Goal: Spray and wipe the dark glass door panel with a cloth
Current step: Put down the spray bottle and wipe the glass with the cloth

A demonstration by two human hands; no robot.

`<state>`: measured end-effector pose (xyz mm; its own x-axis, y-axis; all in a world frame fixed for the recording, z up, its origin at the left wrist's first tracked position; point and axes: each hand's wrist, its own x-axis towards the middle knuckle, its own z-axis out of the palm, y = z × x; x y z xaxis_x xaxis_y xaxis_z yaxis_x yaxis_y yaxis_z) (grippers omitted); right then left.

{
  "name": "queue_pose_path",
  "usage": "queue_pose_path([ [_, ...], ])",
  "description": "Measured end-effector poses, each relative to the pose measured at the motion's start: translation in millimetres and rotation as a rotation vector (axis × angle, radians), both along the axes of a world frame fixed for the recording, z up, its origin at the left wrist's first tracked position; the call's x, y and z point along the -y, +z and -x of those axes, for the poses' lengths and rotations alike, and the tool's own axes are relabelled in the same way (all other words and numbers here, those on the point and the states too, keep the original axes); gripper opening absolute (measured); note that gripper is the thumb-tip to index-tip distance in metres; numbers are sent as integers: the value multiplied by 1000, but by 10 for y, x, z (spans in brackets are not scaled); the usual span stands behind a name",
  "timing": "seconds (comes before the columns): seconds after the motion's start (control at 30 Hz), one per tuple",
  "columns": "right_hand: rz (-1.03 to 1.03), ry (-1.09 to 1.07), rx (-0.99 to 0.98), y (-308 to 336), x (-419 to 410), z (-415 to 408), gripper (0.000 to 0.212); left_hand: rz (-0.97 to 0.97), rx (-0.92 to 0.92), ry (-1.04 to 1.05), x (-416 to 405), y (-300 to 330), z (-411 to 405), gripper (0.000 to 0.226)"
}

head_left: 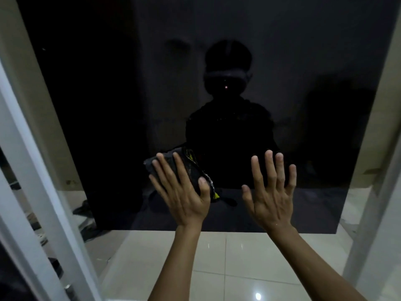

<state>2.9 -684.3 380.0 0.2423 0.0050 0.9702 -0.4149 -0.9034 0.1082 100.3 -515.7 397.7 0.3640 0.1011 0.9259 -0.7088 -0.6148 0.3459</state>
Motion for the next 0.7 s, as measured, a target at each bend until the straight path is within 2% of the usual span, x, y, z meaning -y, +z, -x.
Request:
queue_pose_path([
  [0.2, 8, 4, 9, -3, -15, 18, 69, -262, 208, 8, -59, 177, -99, 72],
  [0.4, -17, 39, -7, 11, -20, 56, 68, -477, 391, -19, -73, -113, -157, 78],
  [0.5, -26, 69, -14, 13, -28, 90, 67, -469, 368, -2, -6, -401, -98, 81],
  [0.7, -67, 52, 15, -77, 119, 272, 70, -341, 232, -20, 174, -618, 52, 70],
])
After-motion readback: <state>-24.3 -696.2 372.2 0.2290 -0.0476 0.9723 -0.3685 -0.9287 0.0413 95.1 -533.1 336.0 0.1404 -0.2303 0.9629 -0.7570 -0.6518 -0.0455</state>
